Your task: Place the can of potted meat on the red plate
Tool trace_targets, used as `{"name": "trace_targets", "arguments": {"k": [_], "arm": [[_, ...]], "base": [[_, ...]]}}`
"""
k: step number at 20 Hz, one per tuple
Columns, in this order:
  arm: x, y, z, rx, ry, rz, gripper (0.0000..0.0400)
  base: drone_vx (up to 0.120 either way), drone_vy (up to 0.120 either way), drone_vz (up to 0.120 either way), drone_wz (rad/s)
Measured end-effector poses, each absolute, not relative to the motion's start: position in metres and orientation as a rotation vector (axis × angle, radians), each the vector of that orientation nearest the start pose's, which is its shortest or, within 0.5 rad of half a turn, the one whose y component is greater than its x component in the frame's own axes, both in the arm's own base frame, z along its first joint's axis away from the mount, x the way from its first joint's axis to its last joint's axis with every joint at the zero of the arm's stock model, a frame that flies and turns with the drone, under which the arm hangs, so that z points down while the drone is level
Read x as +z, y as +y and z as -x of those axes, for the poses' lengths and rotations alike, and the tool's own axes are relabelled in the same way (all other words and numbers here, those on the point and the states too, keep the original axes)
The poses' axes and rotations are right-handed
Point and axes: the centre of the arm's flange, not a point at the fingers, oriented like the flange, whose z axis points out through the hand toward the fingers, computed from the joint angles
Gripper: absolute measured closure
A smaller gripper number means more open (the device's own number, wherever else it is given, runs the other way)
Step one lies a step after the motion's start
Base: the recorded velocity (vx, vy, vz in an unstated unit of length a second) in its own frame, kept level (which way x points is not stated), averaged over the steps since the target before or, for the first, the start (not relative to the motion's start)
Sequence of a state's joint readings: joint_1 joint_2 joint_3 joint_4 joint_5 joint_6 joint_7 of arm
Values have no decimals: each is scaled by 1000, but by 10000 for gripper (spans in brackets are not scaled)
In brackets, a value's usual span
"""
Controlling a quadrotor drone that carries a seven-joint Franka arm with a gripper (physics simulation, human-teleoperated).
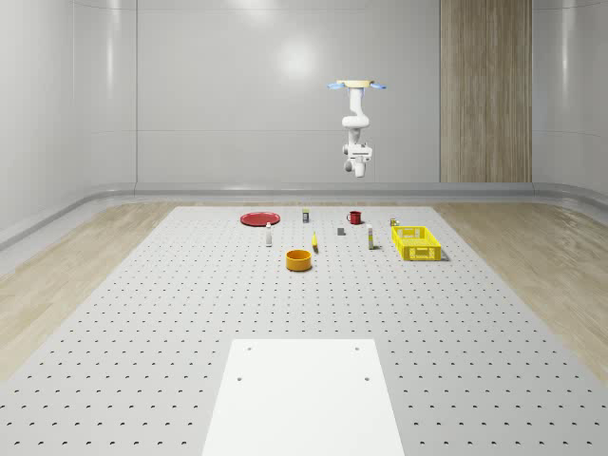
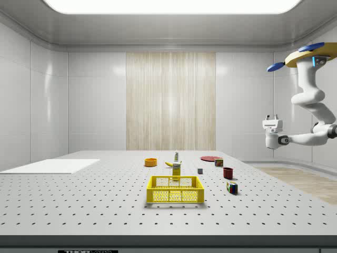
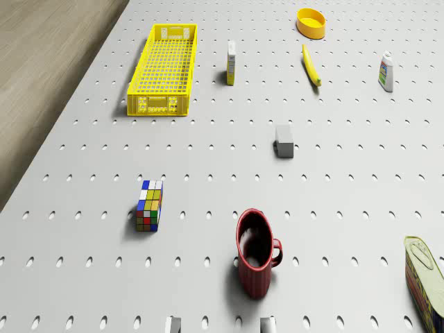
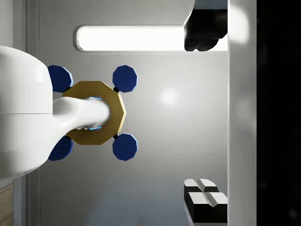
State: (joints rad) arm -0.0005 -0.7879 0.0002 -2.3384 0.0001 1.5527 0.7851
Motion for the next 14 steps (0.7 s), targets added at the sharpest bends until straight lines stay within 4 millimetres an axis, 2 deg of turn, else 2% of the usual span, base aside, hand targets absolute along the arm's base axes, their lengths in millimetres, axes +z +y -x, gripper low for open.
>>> {"name": "trace_targets", "arguments": {"k": [8,14], "arm": [[654,0,-302,-12,1201,2899,0],[679,0,-304,-19,1200,2898,0]], "base": [[0,-115,0,0],[0,-120,0,0]]}}
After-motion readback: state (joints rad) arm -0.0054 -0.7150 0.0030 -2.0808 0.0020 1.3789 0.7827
